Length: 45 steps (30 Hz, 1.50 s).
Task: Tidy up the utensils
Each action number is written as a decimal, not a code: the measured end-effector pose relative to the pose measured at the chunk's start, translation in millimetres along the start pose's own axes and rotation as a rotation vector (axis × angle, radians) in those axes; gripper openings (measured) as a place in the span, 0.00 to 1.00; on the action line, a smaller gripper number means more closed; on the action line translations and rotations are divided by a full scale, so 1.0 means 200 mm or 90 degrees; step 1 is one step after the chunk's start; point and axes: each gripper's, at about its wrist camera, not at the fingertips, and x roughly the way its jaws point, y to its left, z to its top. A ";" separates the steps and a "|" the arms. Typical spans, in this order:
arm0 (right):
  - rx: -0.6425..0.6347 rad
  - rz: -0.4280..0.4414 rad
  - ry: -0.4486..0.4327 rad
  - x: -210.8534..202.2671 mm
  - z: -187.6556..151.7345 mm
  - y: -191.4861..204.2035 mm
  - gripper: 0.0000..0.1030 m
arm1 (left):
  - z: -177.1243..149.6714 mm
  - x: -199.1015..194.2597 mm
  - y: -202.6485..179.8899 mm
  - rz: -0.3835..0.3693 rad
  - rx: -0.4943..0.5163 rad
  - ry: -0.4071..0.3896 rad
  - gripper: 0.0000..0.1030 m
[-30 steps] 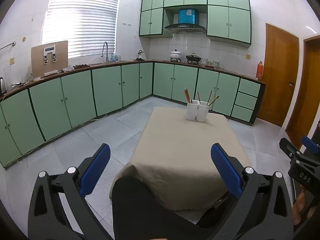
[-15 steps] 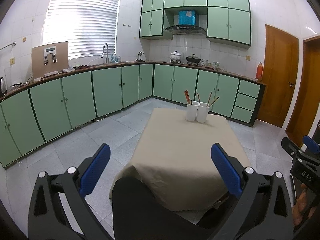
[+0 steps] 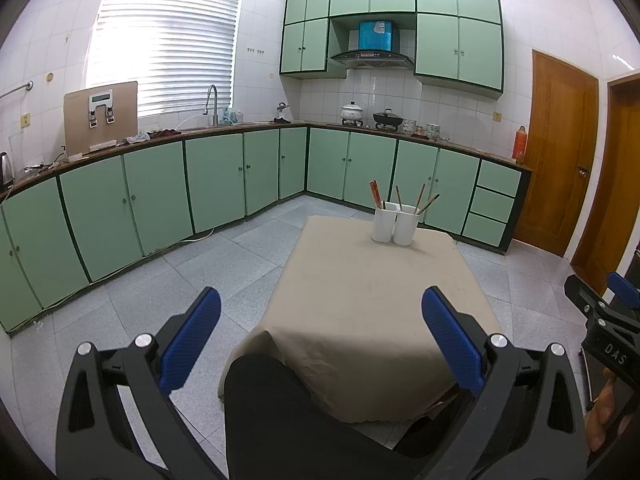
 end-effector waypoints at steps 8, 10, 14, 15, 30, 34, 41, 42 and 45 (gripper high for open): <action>0.000 0.001 -0.001 -0.01 0.01 -0.01 0.94 | 0.00 0.00 0.00 -0.001 -0.001 -0.001 0.95; -0.001 0.000 -0.001 -0.01 0.01 -0.01 0.94 | 0.00 0.01 0.00 -0.001 -0.003 0.001 0.95; -0.001 0.002 -0.001 -0.01 0.01 -0.01 0.94 | 0.01 0.01 0.01 -0.002 -0.003 0.001 0.95; -0.002 0.002 -0.001 -0.01 0.01 -0.01 0.94 | 0.01 0.01 0.01 -0.002 -0.003 0.001 0.95; -0.002 0.001 -0.003 -0.01 0.02 -0.01 0.94 | 0.01 0.03 0.01 -0.002 -0.002 -0.004 0.95; -0.001 0.001 -0.003 -0.01 0.02 -0.02 0.94 | 0.01 0.02 0.01 0.000 -0.003 -0.006 0.95; 0.000 0.001 -0.005 -0.02 0.02 -0.03 0.94 | 0.01 0.01 0.01 0.000 -0.003 -0.008 0.95; -0.001 0.000 -0.006 -0.02 0.02 -0.04 0.94 | 0.01 0.01 0.02 0.000 -0.004 -0.008 0.95; -0.001 0.000 -0.005 -0.02 0.02 -0.04 0.94 | 0.01 0.00 0.01 0.000 -0.004 -0.009 0.95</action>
